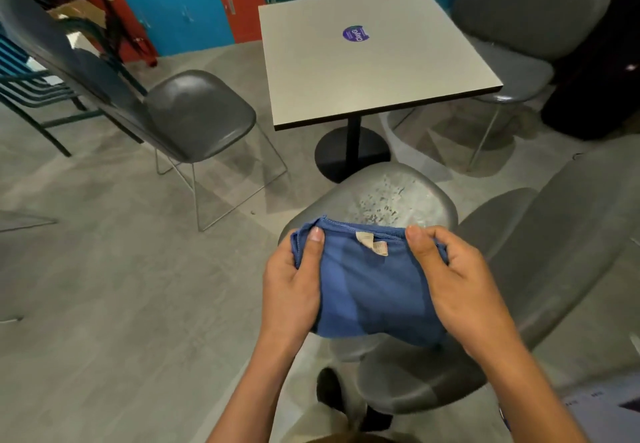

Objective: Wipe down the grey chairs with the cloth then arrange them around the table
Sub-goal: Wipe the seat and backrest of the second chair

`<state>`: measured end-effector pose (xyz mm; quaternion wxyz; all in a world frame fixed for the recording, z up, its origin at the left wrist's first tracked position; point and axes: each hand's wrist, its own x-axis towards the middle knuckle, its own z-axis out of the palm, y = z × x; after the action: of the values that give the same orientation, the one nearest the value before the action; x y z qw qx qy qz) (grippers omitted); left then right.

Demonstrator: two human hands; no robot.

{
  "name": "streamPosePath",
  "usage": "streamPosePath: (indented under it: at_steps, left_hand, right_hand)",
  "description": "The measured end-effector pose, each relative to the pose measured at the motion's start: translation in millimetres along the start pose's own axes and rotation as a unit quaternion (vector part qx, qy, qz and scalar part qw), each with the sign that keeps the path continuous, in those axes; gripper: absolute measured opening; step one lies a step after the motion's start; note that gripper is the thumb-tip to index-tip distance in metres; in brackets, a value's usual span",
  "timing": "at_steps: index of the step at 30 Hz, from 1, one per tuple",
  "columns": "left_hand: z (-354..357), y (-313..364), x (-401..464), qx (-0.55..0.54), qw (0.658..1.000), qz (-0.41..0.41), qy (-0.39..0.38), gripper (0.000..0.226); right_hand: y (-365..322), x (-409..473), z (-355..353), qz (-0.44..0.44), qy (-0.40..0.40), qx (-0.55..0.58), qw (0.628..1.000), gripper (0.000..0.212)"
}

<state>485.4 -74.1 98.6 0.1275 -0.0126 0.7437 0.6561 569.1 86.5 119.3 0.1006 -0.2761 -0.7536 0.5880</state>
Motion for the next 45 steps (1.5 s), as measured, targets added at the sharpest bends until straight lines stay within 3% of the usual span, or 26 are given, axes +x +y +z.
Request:
streamPosePath:
  at_steps: [9,17,25,36,45]
  left_hand:
    - [-28.7,-6.8,13.1,0.012,0.998,0.004,-0.06,0.026]
    - [-97.2,-18.2,101.5,0.01,0.986,0.01,-0.164,0.022]
    - [-133.7,-33.3,179.0,0.095,0.971,0.011,-0.219,0.018]
    - [-96.1,-57.5,251.7,0.189,0.94,-0.008,-0.283,0.013]
    - [-14.6,-43.6,317.4,0.225,0.901,0.049,-0.368,0.013]
  right_hand:
    - [-7.0,-25.6,30.4,0.015,0.055,-0.028,0.998,0.052]
    - [-24.5,-10.5,130.4,0.035,0.134,-0.037,0.99,0.047]
    - [-3.9,28.2,204.8,0.104,0.184,-0.037,0.977,0.047]
    - [37.7,85.5,224.7,0.175,0.206,0.054,0.961,0.035]
    - [52.4,144.8,198.9,0.216,0.258,0.1,0.936,0.031]
